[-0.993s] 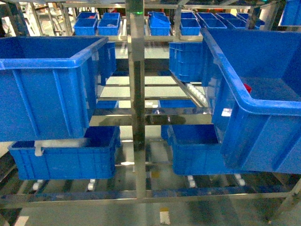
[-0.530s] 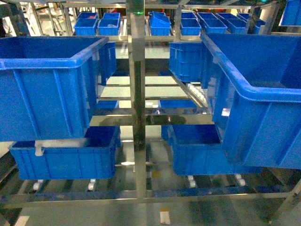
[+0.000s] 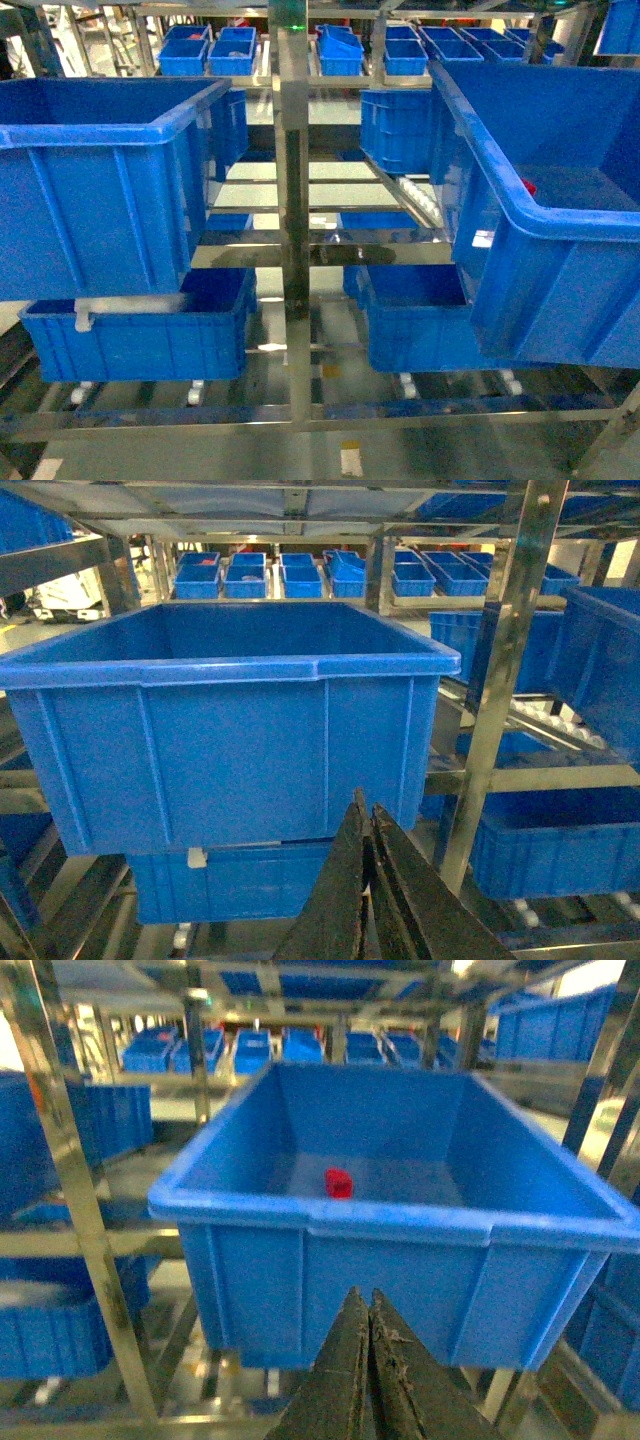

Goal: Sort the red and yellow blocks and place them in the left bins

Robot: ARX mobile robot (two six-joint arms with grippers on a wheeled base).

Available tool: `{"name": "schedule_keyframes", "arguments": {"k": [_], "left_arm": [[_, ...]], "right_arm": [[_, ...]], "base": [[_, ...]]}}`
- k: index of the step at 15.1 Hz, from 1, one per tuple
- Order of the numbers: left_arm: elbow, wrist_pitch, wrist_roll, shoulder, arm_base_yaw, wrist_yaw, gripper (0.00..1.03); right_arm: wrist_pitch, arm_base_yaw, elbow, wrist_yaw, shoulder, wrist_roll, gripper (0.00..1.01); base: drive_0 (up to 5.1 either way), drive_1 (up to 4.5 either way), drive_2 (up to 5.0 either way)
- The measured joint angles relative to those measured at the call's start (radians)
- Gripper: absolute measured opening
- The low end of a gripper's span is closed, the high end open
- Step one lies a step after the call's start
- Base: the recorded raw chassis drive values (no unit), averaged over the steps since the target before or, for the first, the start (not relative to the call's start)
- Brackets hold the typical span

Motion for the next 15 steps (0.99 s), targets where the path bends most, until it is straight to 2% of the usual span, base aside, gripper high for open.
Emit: {"name": "schedule_keyframes", "arguments": {"k": [1,2,6,7,8,9,11,15], "left_arm": [[0.0,-0.016,0.0,-0.012,0.0,0.001,0.02],[0.0,-0.169,0.0,-0.114,0.0,0.003,0.02],[0.001,-0.182,0.0,-0.171,0.0,-0.001,0.02],[0.001,-0.185,-0.002,-0.171,0.0,0.0,0.05],[0.001,-0.185,-0.002,-0.171,0.0,0.0,0.14],[0.001,-0.186,-0.002,-0.171,0.0,0.0,0.25],[0.001,-0.185,-0.002,-0.171,0.0,0.0,0.44],[0.001,-0.185,-0.001,-0.171,0.0,0.0,1.0]], "right_arm": [[-0.001,0.0,0.003,0.0,0.003,0.0,0.02],[-0.017,0.0,0.0,0.0,0.003,0.0,0.02],[-0.011,0.0,0.0,0.0,0.002,0.0,0.02],[-0.01,0.0,0.0,0.0,0.002,0.0,0.02],[-0.01,0.0,0.0,0.0,0.002,0.0,0.02],[-0.01,0.0,0.0,0.0,0.002,0.0,0.08],[-0.01,0.0,0.0,0.0,0.002,0.0,0.3],[-0.01,0.0,0.0,0.0,0.002,0.0,0.89]], "base": [[0.0,0.0,0.0],[0.0,0.0,0.0],[0.0,0.0,0.0],[0.0,0.0,0.0],[0.0,0.0,0.0],[0.0,0.0,0.0],[0.0,0.0,0.0],[0.0,0.0,0.0]]}}
